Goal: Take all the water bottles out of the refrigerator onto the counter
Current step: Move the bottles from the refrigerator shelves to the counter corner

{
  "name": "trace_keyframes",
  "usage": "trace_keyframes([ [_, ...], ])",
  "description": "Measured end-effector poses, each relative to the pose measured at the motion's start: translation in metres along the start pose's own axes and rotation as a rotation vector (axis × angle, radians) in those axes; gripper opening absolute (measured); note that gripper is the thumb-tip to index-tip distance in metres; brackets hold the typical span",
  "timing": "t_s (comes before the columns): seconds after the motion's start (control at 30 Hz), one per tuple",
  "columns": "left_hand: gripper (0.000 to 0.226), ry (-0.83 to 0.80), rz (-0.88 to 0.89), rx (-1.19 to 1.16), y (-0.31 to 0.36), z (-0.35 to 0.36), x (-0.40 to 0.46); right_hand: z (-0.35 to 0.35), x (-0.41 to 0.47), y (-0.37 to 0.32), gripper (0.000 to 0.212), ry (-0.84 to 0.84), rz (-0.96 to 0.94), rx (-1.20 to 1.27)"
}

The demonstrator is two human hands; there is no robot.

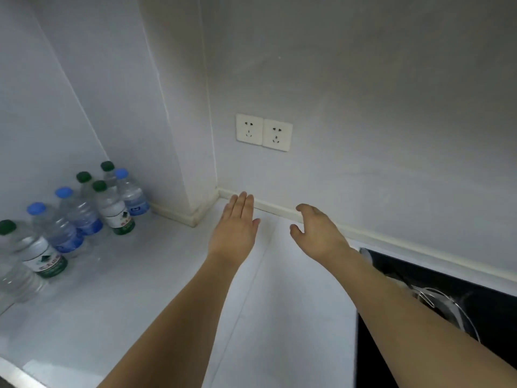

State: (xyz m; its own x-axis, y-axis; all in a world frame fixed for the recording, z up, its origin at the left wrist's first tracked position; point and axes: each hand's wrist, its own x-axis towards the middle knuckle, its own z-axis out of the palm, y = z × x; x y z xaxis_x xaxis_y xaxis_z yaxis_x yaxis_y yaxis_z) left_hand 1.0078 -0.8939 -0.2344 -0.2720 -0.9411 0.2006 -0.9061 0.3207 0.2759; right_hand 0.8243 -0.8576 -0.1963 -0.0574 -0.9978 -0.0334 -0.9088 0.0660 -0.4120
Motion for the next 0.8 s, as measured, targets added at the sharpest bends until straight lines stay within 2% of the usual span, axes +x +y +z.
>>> trace_keyframes([
  [0.33,0.059,-0.109,0.317,-0.003,0.144,0.032,-0.012,-0.058,-0.106,0.129,0.053,0.055,0.289,-0.01],
  [0.7,0.058,-0.187,0.788,-0.08,0.287,0.061,0.002,-0.101,-0.206,0.207,0.052,0.251,0.663,-0.048],
  [0.8,0.058,-0.229,0.85,-0.103,0.32,0.068,-0.013,-0.109,-0.238,0.221,0.055,0.276,0.722,-0.08],
])
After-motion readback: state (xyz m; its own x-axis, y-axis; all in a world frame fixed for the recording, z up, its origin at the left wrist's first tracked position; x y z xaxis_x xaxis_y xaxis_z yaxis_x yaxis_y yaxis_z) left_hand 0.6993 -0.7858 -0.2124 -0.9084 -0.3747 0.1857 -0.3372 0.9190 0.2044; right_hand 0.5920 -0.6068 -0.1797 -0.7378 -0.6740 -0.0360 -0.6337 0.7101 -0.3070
